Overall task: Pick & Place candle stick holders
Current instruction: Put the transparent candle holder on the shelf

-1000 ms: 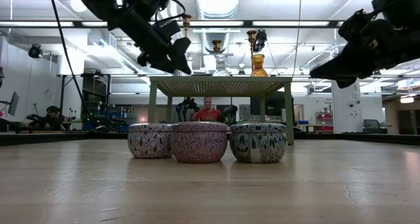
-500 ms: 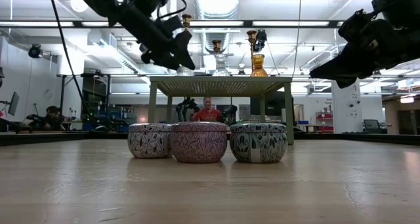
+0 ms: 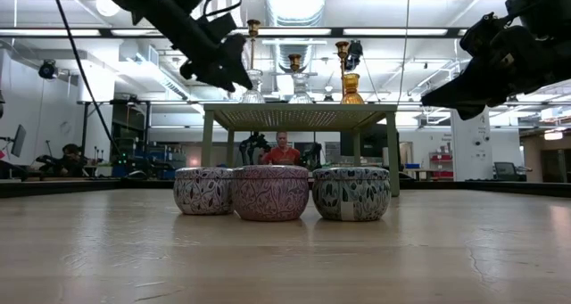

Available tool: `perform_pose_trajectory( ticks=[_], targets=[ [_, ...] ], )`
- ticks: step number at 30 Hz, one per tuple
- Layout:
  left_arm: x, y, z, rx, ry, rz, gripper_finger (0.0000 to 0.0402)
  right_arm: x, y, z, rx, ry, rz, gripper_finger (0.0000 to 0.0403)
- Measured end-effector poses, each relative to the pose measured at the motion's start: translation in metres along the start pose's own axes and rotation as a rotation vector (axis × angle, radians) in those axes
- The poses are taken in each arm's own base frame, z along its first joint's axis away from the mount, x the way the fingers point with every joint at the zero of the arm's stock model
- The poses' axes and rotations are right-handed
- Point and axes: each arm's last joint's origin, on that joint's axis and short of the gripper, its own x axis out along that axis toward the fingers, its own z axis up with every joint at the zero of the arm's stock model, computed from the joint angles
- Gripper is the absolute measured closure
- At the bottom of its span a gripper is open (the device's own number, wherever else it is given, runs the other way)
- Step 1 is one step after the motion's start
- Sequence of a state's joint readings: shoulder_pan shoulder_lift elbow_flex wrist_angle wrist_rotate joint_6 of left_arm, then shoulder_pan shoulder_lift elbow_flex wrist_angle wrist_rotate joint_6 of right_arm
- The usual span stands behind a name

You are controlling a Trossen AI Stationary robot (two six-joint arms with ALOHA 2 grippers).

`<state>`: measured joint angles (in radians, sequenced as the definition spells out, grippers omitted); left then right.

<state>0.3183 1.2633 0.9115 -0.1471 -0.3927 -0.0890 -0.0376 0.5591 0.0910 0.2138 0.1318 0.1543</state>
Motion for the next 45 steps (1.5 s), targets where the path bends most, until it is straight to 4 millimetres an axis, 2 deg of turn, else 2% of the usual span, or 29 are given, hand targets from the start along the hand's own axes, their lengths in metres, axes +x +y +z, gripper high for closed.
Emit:
perform_pose_trajectory(
  ticks=[8,14,18,26,28,37,45],
  targets=[
    [-0.008,-0.010,-0.012,0.029,0.069,-0.155,0.0115,0.000,0.000,0.000,0.003,0.000,0.000,0.0390],
    [-0.012,-0.020,-0.021,0.082,0.079,-0.206,0.0154,0.000,0.000,0.000,0.003,0.000,0.000,0.0390],
    [-0.009,-0.024,-0.020,0.096,0.061,-0.261,0.0209,0.000,0.000,0.000,0.002,0.000,0.000,0.0390],
    [-0.001,-0.022,-0.018,0.104,0.034,-0.247,0.0362,0.000,0.000,0.000,0.000,-0.004,0.001,0.0390],
    [0.001,-0.020,-0.017,0.104,0.030,-0.240,0.0390,0.000,0.000,0.000,-0.004,-0.005,0.001,0.0390],
    [0.009,-0.004,-0.016,0.083,0.032,-0.181,0.0397,0.000,0.000,0.000,-0.013,-0.005,0.000,0.0390],
    [0.012,0.002,-0.011,0.057,-0.012,-0.158,0.0391,0.000,0.000,0.001,-0.020,-0.005,0.000,0.0390]
  ],
)
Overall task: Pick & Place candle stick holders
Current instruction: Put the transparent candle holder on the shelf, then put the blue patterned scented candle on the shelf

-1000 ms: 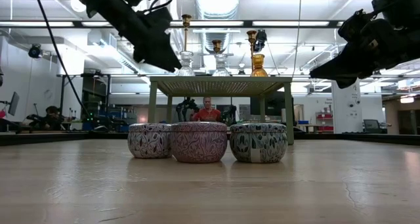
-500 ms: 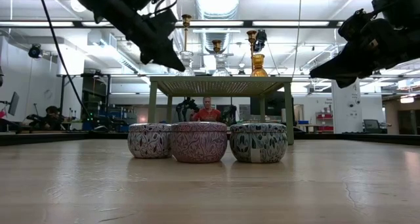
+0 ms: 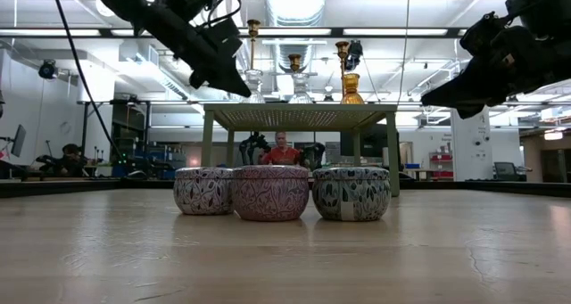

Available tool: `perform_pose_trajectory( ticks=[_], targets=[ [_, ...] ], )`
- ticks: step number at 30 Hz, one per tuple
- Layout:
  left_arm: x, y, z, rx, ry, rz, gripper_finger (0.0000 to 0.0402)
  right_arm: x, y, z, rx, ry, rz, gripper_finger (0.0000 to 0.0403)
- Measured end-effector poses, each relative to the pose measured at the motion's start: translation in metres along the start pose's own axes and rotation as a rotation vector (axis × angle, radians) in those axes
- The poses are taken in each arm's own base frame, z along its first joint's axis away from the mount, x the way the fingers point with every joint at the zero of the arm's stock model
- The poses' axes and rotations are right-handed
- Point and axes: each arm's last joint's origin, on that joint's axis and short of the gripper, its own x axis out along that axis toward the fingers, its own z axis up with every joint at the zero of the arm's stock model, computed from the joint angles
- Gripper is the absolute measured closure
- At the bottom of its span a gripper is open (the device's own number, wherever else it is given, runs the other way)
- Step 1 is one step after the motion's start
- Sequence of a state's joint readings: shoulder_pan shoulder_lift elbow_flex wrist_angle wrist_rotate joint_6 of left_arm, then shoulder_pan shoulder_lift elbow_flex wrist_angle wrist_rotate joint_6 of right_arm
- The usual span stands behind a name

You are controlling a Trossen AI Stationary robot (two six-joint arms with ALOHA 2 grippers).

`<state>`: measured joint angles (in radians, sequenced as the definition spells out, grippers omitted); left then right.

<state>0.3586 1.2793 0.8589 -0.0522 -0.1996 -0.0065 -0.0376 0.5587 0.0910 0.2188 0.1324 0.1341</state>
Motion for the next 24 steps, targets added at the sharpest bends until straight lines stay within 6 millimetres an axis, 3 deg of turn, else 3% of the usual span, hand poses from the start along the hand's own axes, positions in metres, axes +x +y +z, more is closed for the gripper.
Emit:
perform_pose_trajectory(
  ticks=[16,24],
  targets=[
    [0.001,0.009,0.001,-0.071,-0.008,0.089,0.0393,0.000,0.000,0.000,0.001,0.000,0.000,0.0390],
    [-0.003,-0.003,0.000,-0.070,-0.005,-0.051,0.0393,0.000,0.000,0.000,0.004,0.001,0.000,0.0390]
  ],
)
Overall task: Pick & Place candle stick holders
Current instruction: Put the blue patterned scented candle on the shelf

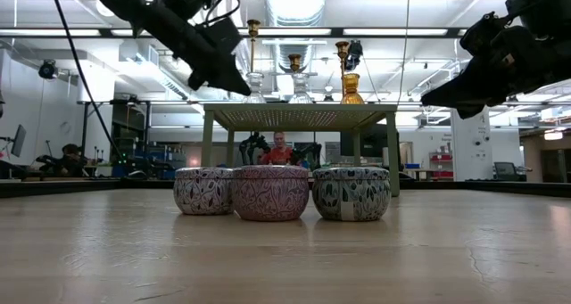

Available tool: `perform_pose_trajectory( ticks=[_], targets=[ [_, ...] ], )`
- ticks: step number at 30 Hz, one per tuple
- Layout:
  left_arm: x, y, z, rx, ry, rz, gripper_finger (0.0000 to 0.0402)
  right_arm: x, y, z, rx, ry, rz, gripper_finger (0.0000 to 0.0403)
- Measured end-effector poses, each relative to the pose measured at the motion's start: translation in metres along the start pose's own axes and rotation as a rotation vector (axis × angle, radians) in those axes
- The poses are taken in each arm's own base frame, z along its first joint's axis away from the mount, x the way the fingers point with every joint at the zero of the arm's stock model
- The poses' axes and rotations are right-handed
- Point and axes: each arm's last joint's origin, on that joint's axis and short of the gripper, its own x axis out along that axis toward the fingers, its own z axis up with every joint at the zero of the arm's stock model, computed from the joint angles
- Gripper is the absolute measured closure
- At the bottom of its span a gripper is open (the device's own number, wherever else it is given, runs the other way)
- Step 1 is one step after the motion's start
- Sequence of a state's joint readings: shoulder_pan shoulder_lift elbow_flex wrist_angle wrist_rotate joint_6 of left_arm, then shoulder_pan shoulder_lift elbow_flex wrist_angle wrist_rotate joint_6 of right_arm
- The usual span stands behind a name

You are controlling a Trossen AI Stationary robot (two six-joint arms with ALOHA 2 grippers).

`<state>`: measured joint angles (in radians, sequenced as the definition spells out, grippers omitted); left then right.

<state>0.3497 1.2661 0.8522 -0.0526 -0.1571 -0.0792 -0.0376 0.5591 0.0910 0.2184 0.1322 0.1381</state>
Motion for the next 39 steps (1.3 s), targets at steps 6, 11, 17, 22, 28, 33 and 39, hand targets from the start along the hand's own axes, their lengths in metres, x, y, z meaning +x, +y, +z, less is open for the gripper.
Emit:
perform_pose_trajectory(
  ticks=[6,11,17,22,28,33,39],
  targets=[
    [-0.011,-0.018,-0.021,0.029,0.009,-0.140,0.0394,0.000,0.000,0.000,0.044,0.000,0.000,0.0390],
    [-0.031,-0.037,-0.048,0.011,-0.074,-0.247,0.0393,0.000,0.000,0.000,0.047,-0.003,0.001,0.0390],
    [-0.064,-0.049,-0.085,0.024,-0.128,-0.383,0.0392,0.000,0.000,0.002,0.199,-0.018,0.004,0.0390],
    [-0.083,-0.047,-0.115,-0.046,-0.178,-0.474,0.0392,0.000,0.001,0.006,0.202,-0.060,0.015,0.0390],
    [-0.093,-0.038,-0.148,-0.069,-0.246,-0.526,0.0392,0.000,0.002,0.007,0.266,-0.054,0.067,0.0390],
    [-0.095,-0.031,-0.169,-0.125,-0.265,-0.544,0.0392,0.000,0.003,0.007,0.271,-0.059,0.077,0.0390],
    [-0.101,-0.033,-0.170,-0.103,-0.330,-0.510,0.0392,0.002,0.003,0.006,0.279,-0.043,0.087,0.0390]
  ],
)
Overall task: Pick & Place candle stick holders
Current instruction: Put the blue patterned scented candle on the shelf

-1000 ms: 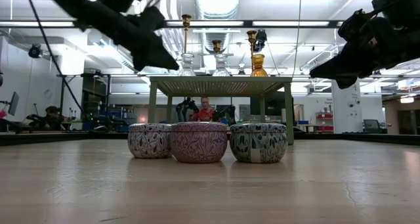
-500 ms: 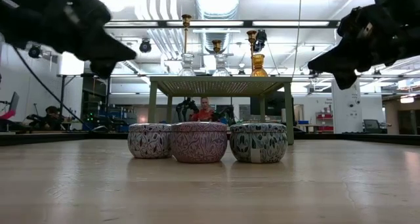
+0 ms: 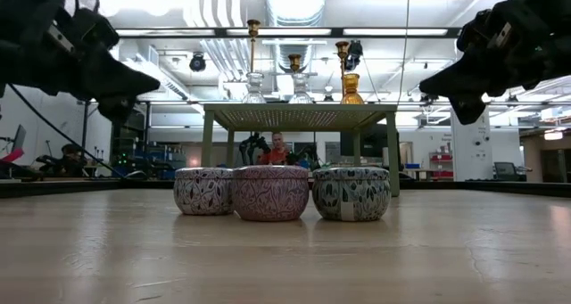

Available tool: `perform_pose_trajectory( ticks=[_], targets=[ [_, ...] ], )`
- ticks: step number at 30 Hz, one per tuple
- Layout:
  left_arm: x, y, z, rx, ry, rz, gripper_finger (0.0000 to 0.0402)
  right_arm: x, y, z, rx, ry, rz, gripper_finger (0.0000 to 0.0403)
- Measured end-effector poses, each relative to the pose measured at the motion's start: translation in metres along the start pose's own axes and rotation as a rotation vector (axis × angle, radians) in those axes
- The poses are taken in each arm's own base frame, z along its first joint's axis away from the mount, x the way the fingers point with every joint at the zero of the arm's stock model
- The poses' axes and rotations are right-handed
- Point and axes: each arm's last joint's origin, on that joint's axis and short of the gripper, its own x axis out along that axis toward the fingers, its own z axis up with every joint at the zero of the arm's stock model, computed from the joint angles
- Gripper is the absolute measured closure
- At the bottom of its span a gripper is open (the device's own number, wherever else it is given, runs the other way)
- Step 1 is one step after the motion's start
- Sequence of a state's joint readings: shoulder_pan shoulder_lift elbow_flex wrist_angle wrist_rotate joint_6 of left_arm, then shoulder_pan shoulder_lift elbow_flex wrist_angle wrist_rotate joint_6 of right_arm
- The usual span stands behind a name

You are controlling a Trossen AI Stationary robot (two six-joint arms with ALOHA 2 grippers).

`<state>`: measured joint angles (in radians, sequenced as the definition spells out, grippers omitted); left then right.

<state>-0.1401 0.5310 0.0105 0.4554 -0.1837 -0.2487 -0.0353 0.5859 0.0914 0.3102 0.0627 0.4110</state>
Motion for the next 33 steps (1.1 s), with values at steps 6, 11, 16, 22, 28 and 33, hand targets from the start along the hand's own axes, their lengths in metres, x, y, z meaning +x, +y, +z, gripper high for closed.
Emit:
perform_pose_trajectory(
  ticks=[6,11,16,22,28,33],
  targets=[
    [-0.004,-0.005,0.005,0.100,-0.066,0.027,0.0392,0.005,0.001,-0.002,0.001,0.023,0.047,0.0390],
    [-0.007,-0.006,0.008,0.106,-0.092,-0.004,0.0392,0.012,0.006,0.001,0.000,0.003,0.135,0.0390],
    [-0.011,-0.005,0.008,0.106,-0.089,-0.007,0.0392,0.019,0.011,-0.001,-0.014,-0.010,0.178,0.0390],
    [-0.018,-0.004,0.009,0.125,-0.073,-0.007,0.0392,0.029,0.017,-0.009,-0.033,0.075,0.194,0.0390],
    [-0.025,-0.002,0.009,0.118,-0.095,-0.003,0.0392,0.045,0.028,-0.006,-0.054,0.130,0.218,0.0390],
    [-0.030,-0.001,0.010,0.178,-0.117,0.004,0.0392,0.062,0.045,-0.001,-0.113,0.154,0.262,0.0390]
  ],
)
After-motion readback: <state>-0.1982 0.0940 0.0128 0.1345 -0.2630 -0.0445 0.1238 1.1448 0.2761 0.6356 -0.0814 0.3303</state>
